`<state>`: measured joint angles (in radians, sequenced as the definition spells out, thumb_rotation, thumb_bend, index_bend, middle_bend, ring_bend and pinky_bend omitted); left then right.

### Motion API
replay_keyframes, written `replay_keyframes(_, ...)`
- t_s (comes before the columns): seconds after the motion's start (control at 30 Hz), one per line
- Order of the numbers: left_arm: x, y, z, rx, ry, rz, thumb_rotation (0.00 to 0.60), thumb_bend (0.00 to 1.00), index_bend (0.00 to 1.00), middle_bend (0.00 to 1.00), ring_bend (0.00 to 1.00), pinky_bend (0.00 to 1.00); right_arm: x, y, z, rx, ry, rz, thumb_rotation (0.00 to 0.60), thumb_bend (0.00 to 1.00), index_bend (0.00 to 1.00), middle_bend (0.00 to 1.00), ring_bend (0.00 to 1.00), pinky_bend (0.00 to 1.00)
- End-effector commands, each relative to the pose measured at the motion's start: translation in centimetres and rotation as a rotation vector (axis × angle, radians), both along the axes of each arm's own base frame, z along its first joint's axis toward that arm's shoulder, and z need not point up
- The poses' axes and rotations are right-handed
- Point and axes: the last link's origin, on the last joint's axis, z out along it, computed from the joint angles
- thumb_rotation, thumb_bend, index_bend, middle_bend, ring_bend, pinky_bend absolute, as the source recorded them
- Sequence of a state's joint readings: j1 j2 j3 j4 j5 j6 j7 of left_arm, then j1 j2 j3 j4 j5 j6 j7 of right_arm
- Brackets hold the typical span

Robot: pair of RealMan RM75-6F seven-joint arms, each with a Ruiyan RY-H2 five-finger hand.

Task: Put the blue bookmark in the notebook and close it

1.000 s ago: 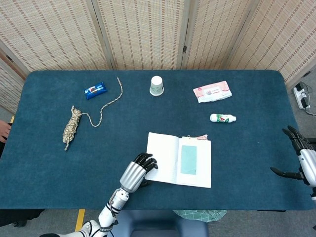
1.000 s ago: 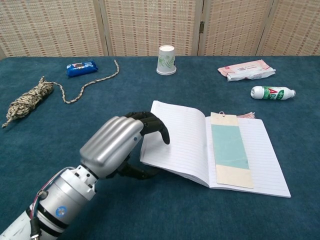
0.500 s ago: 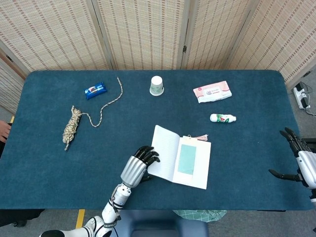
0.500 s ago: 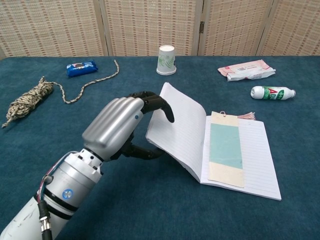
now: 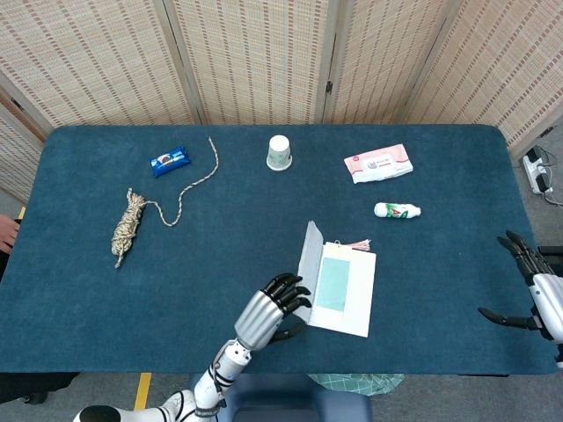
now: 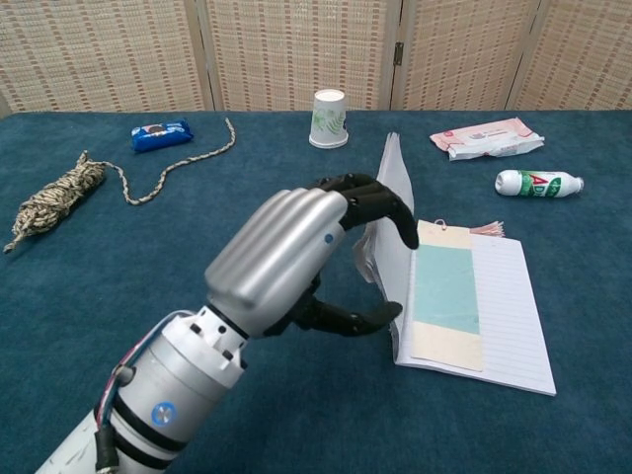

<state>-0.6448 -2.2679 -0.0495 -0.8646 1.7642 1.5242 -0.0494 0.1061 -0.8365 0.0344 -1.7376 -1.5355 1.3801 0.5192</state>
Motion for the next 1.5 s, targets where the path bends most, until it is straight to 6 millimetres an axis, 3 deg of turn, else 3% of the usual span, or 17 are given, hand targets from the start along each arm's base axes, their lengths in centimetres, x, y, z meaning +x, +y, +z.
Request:
replay_keyframes(0.03,1.9,-2.0,-0.6,-0.046,0.018,-0.075,0.6,0.27,0.45,0.38,0.22,0.24,0.1,0.4,0.4,-0.003,-0.013,0.008,0.6,0.0,0.0,0.0,0.0,0.07)
replay_keyframes(0.27,3.9,-4.2,-1.0,-0.083,0.048,-0.132,0.6,0.27,0.45,0.38,0.22,0.24,0.3,1.1,1.4,-0.014,-0.043,0.033,0.6,0.0,0.0,0.0,0.0,0.07)
replay_keyframes(0.57,4.1,-5.8,-0.9,-0.101,0.041,-0.149,0.6,0.27,0.44,0.37,0.22,0.24,0.6,1.9,2.2,-0.03,-0.057,0.054,0.6,0.0,0.0,0.0,0.0,0.08)
replay_keyframes(0.73,3.4,-5.2,-0.4,-0.052,0.024,-0.1,0.6,0.27,0.43,0.36,0.21,0.24,0.7,2.1,1.9,-0.021,-0.037,0.061,0.6,0.0,0.0,0.0,0.0,0.08)
replay_keyframes(0.83,1.6,-3.6,0.4,-0.034,0.057,-0.031,0.6,0.25,0.41,0.34,0.18,0.22,0.7,2.1,1.3,0.0,-0.012,0.059,0.6,0.0,0.0,0.0,0.0,0.08)
replay_keyframes(0.93,-1.0,-1.0,2.6,-0.021,0.114,0.055,0.6,0.25,0.38,0.31,0.15,0.2,0.9,2.0,0.5,0.016,0.015,0.062,0.6,0.0,0.0,0.0,0.0,0.08)
replay_keyframes(1.23,-10.3,6.5,12.8,-0.004,0.184,0.36,0.6,0.25,0.35,0.27,0.12,0.17,1.3,1.9,-1.6,0.03,0.085,0.065,0.6,0.0,0.0,0.0,0.0,0.08)
replay_keyframes(1.37,-12.9,7.8,16.5,0.047,0.231,0.41,0.6,0.25,0.35,0.27,0.12,0.17,1.3,1.7,-2.4,0.047,0.099,0.054,0.6,0.0,0.0,0.0,0.0,0.08)
replay_keyframes(1.5,-14.4,7.8,18.2,0.071,0.265,0.438,0.6,0.25,0.33,0.25,0.1,0.17,1.3,1.6,-2.8,0.054,0.11,0.05,0.6,0.0,0.0,0.0,0.0,0.08)
